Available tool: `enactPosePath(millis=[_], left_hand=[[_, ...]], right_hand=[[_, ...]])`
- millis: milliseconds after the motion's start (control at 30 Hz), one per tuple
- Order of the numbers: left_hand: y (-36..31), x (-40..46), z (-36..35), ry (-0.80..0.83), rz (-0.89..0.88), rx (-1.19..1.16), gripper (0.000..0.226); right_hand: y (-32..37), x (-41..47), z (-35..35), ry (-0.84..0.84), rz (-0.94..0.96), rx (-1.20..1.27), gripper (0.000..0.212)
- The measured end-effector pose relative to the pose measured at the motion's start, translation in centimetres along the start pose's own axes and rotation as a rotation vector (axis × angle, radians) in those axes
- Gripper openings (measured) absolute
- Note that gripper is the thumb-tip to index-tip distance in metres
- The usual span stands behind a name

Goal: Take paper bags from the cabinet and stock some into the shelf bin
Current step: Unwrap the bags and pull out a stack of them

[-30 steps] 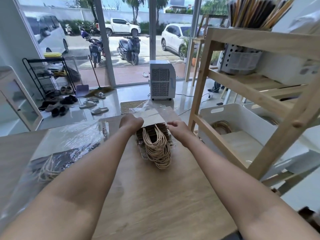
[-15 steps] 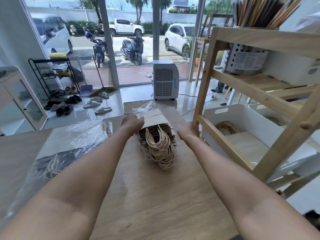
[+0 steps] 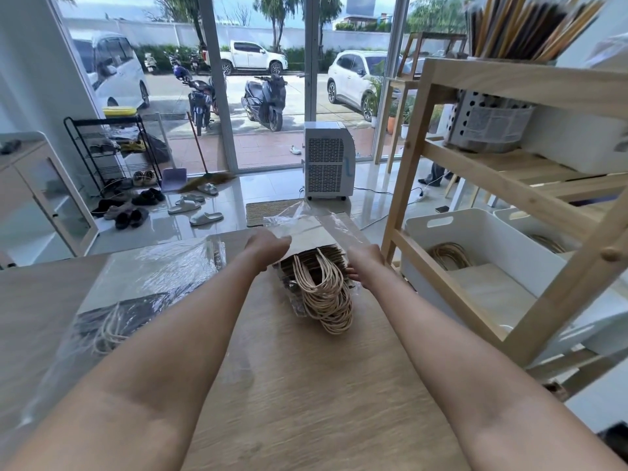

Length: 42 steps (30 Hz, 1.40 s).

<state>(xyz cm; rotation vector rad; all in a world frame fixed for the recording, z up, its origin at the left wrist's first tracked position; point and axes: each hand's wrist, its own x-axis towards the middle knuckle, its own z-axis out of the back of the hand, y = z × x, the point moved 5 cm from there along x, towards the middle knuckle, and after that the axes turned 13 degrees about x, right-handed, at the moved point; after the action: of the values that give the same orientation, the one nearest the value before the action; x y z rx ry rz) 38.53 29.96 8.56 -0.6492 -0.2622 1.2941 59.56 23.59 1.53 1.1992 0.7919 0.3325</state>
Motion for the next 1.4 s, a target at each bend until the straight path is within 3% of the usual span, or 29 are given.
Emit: enactPosePath(millis=[200, 367, 633, 800, 933, 1000, 1067, 1267, 1400], left_hand=[[1.0, 0.8, -0.3, 0.074, 0.058, -0.129, 0.058], [1.6, 1.4, -0.7, 0.122, 0.078, -0.24, 0.048], [1.6, 1.5, -0.9, 0.141, 0.085, -0.287, 0.053], [1.8, 1.5, -0.8, 0.174, 0.087, -0.297, 0.054], [2.0, 1.5, -0.5, 0.236, 0.087, -0.295, 0.053], [2.1, 1.5, -0.6, 0.271, 0.085, -0.3, 0.051], [2.3, 1.4, -0.6, 0.305, 0.087, -0.326, 0.049], [2.2, 1.2, -0.8, 0.378, 0.082, -0.382, 0.048], [2.0, 1.0, -0.7, 0.398, 0.079, -0.409, 0.048]], right_hand=[[2.9, -7.1, -0.1, 0.071, 0.053, -0.221, 0.045], [3.5, -9.0, 0.0, 0.03, 0.11, -0.188, 0.046], [2.9, -8.0, -0.7, -0.075, -0.048, 0.13, 0.06], [2.9, -8.0, -1.6, 0.017, -0.08, 0.288, 0.073], [2.0, -6.1, -3.2, 0.145, -0.234, 0.357, 0.101], [2.9, -7.9, -3.0, 0.215, -0.277, 0.335, 0.067], [3.7, -8.9, -2.4, 0.258, -0.261, 0.244, 0.046], [3.8, -8.9, -3.3, 0.364, -0.335, 0.123, 0.032], [3.5, -8.3, -3.8, 0.399, -0.369, 0.016, 0.035]])
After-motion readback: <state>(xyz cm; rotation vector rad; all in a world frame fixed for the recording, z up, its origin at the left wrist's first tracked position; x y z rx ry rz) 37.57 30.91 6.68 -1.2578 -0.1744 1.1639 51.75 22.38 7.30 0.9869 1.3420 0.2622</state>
